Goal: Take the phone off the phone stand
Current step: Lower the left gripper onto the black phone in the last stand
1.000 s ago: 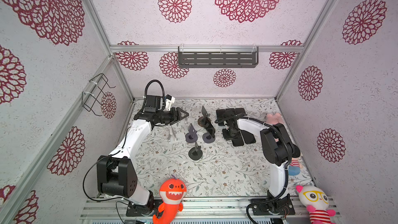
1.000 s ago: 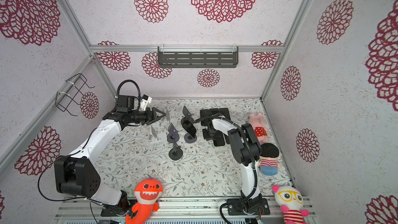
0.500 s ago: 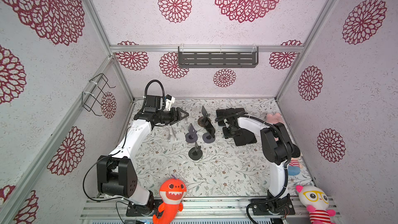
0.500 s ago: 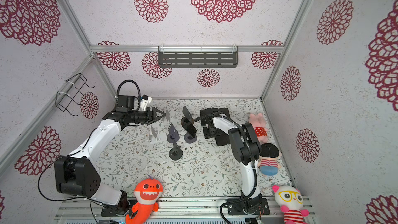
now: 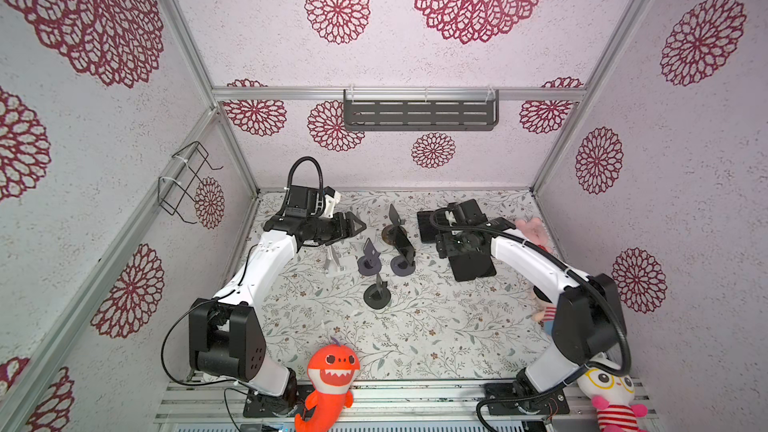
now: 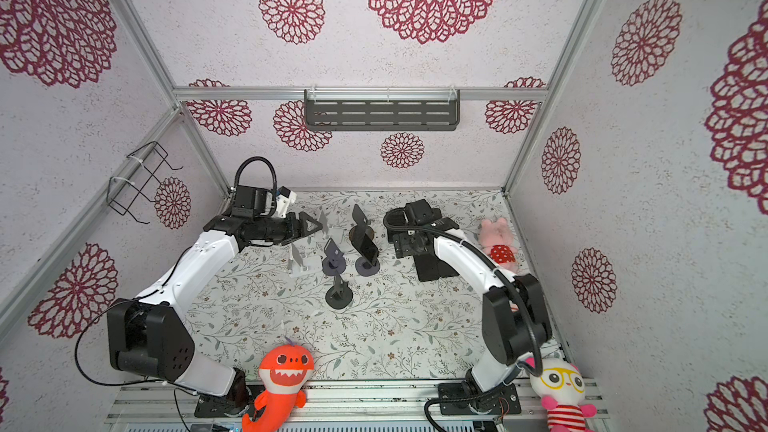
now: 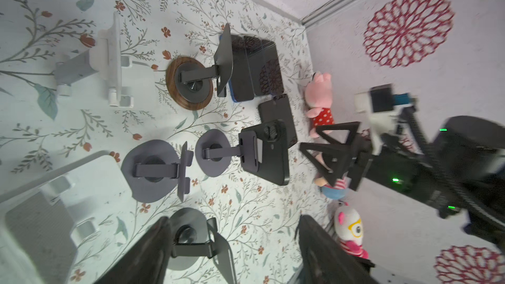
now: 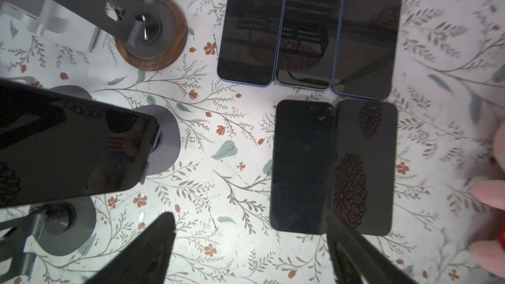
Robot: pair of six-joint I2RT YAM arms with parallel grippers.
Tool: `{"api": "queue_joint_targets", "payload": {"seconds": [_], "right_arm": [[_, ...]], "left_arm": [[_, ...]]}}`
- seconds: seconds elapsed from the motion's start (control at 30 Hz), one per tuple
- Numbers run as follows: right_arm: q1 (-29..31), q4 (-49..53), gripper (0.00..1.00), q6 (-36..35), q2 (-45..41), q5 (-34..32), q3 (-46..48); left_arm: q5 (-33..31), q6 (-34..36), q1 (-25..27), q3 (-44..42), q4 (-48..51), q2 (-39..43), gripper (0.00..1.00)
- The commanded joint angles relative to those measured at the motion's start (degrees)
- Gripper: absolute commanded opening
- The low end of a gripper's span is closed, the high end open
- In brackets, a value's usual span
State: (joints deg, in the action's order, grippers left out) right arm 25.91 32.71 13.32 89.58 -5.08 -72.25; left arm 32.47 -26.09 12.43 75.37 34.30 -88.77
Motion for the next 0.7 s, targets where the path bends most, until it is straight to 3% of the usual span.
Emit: {"api": "queue_joint_targets", "payload": {"seconds": [0.0, 0.1, 0.3, 0.47, 0.67], "right_arm": [[-0.2, -2.2, 0.71, 2.9, -5.6, -0.9, 3.2], [-0.2, 0.1, 0.64, 2.6, -8.4, -0.6, 3.5], [-0.2, 4.3, 0.7, 2.3, -12.9, -4.9, 4.1], [-0.2, 5.8, 0.68, 3.0, -15.7, -7.4, 7.4], [-1.2, 5.4, 0.67, 2.5, -17.2, -7.7, 9.9]], "left_arm": [[-7.0, 2.9, 3.6, 2.3, 1.0, 0.9, 0.8], [-9.2, 1.9, 6.9, 3.4, -1.0, 0.7, 0.81], [-18.1, 2.3, 14.7, 10.9, 0.6, -5.7, 0.81], [-31.0, 4.7, 20.2, 19.2, 7.7, -12.0, 0.8], [-29.1, 1.6, 21.3, 19.5, 7.9, -14.9, 0.72]]}}
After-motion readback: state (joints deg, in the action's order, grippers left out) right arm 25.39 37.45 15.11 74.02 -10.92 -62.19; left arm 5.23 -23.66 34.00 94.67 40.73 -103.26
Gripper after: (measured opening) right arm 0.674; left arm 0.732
